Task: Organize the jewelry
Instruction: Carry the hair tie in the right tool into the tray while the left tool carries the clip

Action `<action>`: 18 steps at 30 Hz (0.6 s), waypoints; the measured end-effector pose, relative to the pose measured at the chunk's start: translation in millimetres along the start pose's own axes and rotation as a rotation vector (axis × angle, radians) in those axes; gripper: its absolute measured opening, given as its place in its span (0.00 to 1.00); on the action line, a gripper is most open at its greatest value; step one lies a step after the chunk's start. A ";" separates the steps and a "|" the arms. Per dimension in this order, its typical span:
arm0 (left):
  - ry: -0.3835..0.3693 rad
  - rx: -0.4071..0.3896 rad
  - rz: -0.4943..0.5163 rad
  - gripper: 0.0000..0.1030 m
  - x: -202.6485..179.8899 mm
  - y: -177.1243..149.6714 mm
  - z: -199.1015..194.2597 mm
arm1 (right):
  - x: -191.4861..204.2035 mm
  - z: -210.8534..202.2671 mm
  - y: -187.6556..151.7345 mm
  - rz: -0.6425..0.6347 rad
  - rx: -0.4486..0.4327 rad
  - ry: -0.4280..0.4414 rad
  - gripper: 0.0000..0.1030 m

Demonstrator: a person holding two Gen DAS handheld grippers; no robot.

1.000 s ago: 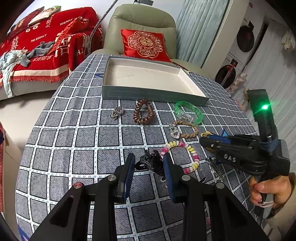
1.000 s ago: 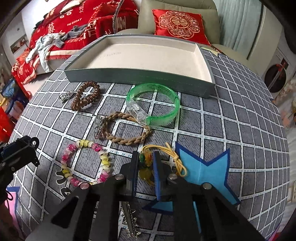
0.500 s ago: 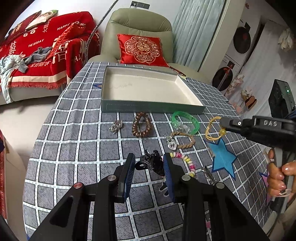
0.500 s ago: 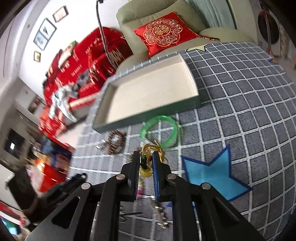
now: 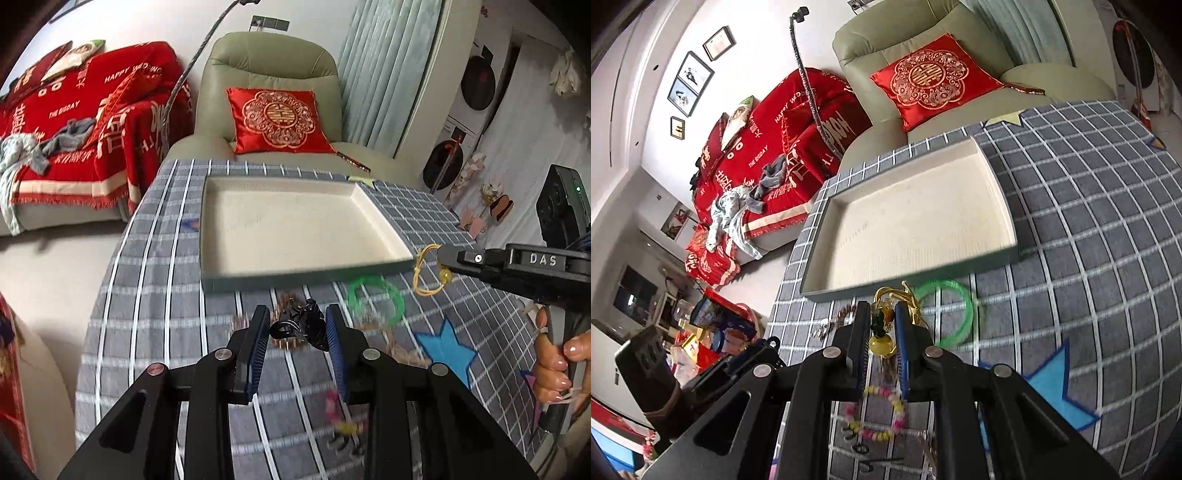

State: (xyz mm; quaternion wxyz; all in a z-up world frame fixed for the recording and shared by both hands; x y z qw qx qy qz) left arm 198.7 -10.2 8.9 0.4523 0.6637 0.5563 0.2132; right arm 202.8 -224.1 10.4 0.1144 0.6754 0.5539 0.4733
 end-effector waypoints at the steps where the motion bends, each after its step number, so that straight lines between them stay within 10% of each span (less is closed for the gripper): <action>1: -0.001 -0.006 0.007 0.45 -0.3 7.0 4.4 | -0.4 2.3 4.0 -0.006 -0.002 -0.005 0.14; 18: 0.077 0.013 0.049 0.45 23.2 76.3 147.3 | -16.0 121.3 94.5 -0.131 0.014 -0.123 0.14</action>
Point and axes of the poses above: each gripper's, at about its wrist camera, not at the fingertips, and z roughly the way its jaws point, x to its left, y to its top, the point moved 4 cm from there along z, roughly the way its jaws point, and after that the axes turned 14 degrees about -x, right-handed, at the moved point
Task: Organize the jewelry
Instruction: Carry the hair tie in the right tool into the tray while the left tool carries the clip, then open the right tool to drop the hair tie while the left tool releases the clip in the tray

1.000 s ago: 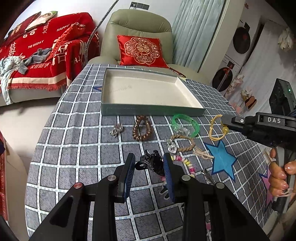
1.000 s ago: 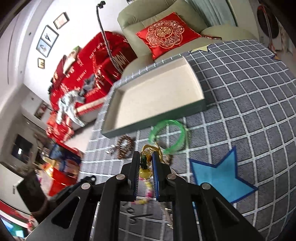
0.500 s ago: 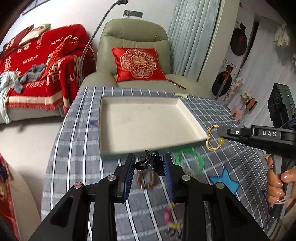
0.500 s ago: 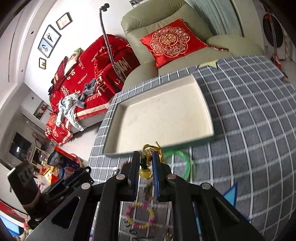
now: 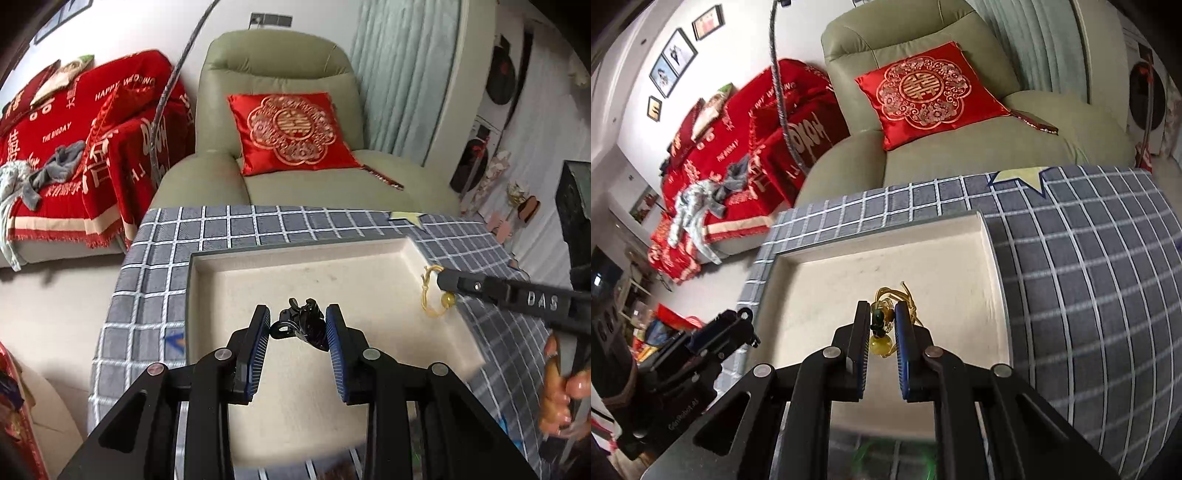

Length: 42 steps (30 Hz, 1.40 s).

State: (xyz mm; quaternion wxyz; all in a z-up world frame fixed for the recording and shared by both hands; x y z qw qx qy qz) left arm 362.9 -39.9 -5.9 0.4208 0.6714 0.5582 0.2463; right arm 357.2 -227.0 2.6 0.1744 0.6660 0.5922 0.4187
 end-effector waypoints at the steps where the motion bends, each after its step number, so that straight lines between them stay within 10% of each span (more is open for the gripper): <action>1: 0.007 0.012 -0.005 0.45 2.7 -1.1 11.6 | -0.9 10.9 1.0 -0.015 0.009 -0.011 0.14; 21: 0.098 0.139 0.030 0.46 3.1 -30.3 76.8 | -17.5 86.4 -27.6 -0.114 0.097 -0.139 0.16; 24: 0.113 0.137 0.025 0.46 4.2 -30.1 76.3 | -16.2 85.6 -27.8 -0.112 0.101 -0.130 0.31; 26: 0.115 0.137 0.022 0.46 5.3 -29.7 76.5 | -15.0 84.2 -27.9 -0.108 0.099 -0.129 0.60; 28: 0.118 0.136 0.023 0.46 5.5 -29.5 76.4 | -14.7 81.5 -27.2 -0.102 0.089 -0.127 0.60; 30: 0.124 0.136 0.019 0.95 6.9 -29.5 74.8 | -15.0 76.8 -23.9 -0.088 0.077 -0.122 0.60; 31: 0.125 0.115 0.005 0.98 8.1 -26.9 70.6 | -14.4 74.2 -22.2 -0.081 0.069 -0.117 0.60; 42: 0.095 0.031 0.005 1.00 7.0 -15.2 40.8 | -9.0 33.2 -11.9 -0.035 0.012 -0.104 0.69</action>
Point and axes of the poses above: each gripper's, at about its wrist camera, not at the fingertips, and z roughly the way its jaws point, x to its left, y to its top, the point moved 4 cm from there along z, roughly the way its jaws point, and after that the axes turned 14 degrees about -x, right-handed, at the moved point
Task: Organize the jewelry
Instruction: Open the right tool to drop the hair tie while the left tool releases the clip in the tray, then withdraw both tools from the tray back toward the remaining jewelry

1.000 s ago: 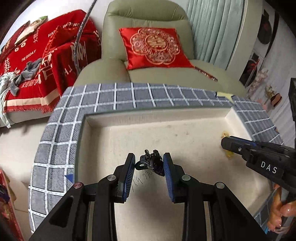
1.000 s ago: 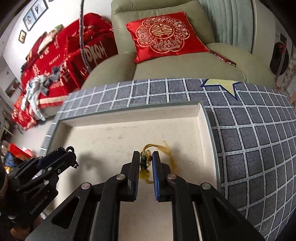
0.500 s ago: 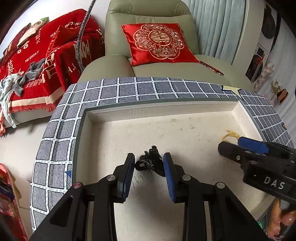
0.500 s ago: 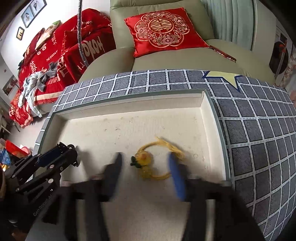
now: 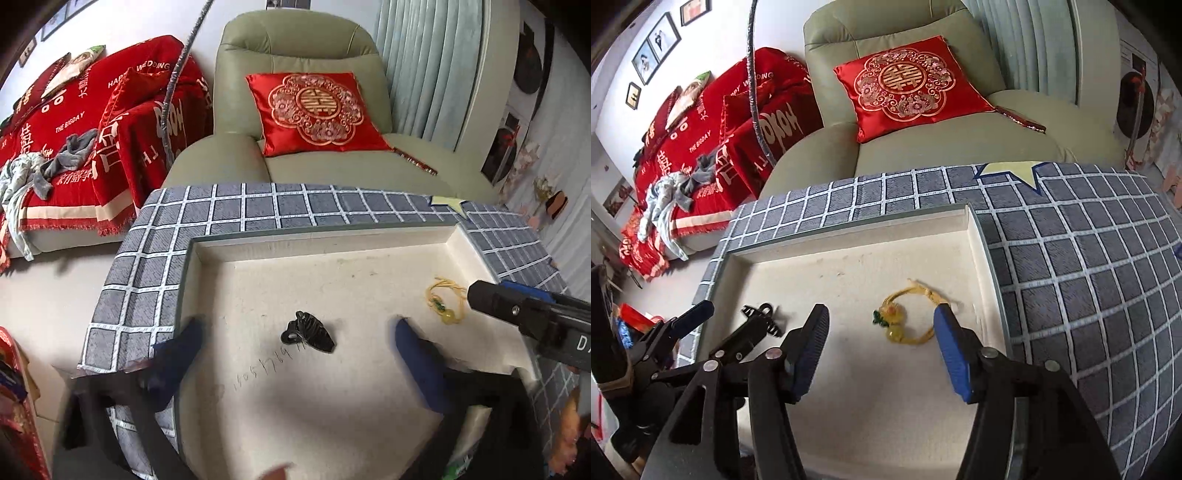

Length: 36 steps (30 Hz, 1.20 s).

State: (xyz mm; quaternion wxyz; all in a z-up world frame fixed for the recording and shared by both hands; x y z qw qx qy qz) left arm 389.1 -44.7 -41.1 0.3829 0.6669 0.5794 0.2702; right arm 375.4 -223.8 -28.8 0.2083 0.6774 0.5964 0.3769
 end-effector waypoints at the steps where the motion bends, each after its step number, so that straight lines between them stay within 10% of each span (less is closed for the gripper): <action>1: -0.005 -0.004 -0.001 1.00 0.4 0.2 -5.8 | 0.2 -3.2 -0.6 0.003 -0.001 0.001 0.78; 10: -0.049 -0.020 0.025 1.00 11.0 -7.6 -69.0 | 6.7 -53.1 -7.4 0.028 -0.056 0.035 1.00; 36: -0.137 0.137 0.007 1.00 11.4 -132.9 -155.1 | 5.0 -159.3 -140.7 -0.034 0.102 -0.024 1.00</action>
Point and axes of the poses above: each gripper's, at about its wrist camera, not at the fingertips, and z roughly the way its jaws point, x to its left, y to its top, the point moved 4 cm from there along z, roughly the way its jaws point, and after that the axes turned 14 degrees about -x, right-handed, at the moved point
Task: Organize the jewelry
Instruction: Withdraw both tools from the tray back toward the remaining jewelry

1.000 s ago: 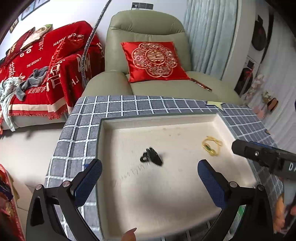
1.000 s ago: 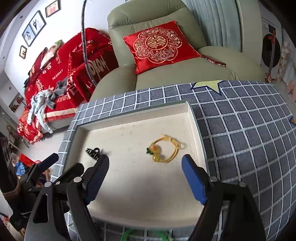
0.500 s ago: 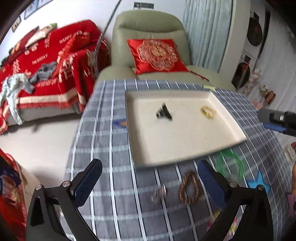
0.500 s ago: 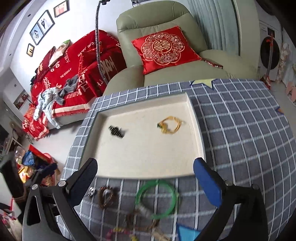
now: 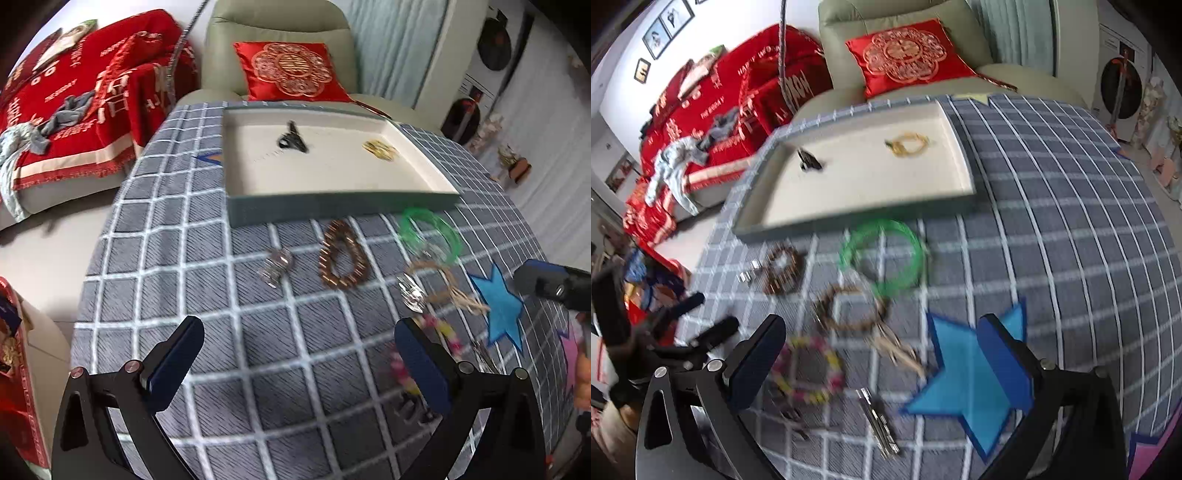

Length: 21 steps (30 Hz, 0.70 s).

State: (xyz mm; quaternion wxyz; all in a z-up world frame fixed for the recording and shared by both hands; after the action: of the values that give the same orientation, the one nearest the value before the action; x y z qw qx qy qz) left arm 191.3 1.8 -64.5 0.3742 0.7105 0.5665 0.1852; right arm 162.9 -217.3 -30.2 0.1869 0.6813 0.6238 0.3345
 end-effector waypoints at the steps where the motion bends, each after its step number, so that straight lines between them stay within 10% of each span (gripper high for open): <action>1: -0.005 0.004 0.009 1.00 -3.8 -1.7 -0.3 | -2.2 -2.8 -8.8 -0.011 0.008 -0.011 1.00; 21: -0.019 0.071 0.140 1.00 -59.5 -29.0 17.1 | 9.2 -17.0 -84.8 -0.200 0.047 -0.063 0.87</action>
State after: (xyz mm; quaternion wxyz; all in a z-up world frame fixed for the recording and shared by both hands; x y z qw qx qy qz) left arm 166.5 -57.6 -87.6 0.3401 0.7629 0.5181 0.1839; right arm 89.7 -198.1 -73.1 0.2229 0.6301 0.6900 0.2780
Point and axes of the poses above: each gripper's, at about its wrist camera, not at the fingertips, and z roughly the way its jaws point, x to its left, y to its top, the point moved 4 cm from there along z, roughly the way its jaws point, and after that the axes turned 14 degrees about -x, right-handed, at the moved point
